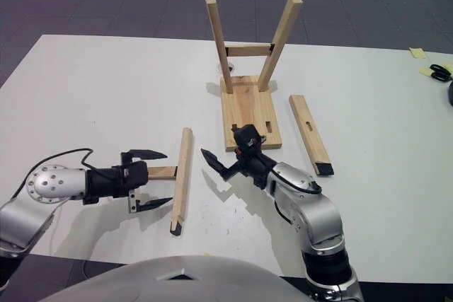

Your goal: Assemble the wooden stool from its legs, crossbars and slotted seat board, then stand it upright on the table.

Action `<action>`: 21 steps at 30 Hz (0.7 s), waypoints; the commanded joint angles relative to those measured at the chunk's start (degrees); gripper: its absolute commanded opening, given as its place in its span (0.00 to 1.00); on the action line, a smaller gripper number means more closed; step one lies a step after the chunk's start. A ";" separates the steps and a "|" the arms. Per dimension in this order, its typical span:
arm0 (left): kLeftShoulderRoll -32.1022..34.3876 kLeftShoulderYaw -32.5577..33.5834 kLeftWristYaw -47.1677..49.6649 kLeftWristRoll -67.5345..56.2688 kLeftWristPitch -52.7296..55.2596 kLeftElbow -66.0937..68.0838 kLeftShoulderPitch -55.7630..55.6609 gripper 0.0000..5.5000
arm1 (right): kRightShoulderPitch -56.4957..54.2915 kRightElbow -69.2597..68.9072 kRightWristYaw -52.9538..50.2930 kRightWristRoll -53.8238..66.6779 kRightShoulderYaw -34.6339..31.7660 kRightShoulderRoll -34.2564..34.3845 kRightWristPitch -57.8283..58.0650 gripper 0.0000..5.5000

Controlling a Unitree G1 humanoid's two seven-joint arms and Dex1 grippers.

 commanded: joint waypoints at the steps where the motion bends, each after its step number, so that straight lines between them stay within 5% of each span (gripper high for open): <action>1: -1.47 1.18 -0.17 -0.79 -0.42 2.50 -3.86 0.98 | 0.69 -0.43 -0.93 0.38 0.02 -0.75 0.02 0.98; 7: -3.12 12.24 0.52 -33.87 28.01 -7.79 -3.96 0.98 | 2.26 -0.46 -2.28 0.18 -0.27 -0.72 -0.45 0.98; 13: -3.98 3.76 17.82 -21.11 37.56 -11.77 -9.14 0.98 | 2.25 -0.58 -4.18 0.00 -0.50 -0.07 -0.87 0.98; 21: -2.92 1.72 19.24 -20.87 43.01 -18.11 -10.10 0.98 | 3.14 -0.44 -5.85 -0.49 -0.35 -0.31 -1.58 0.98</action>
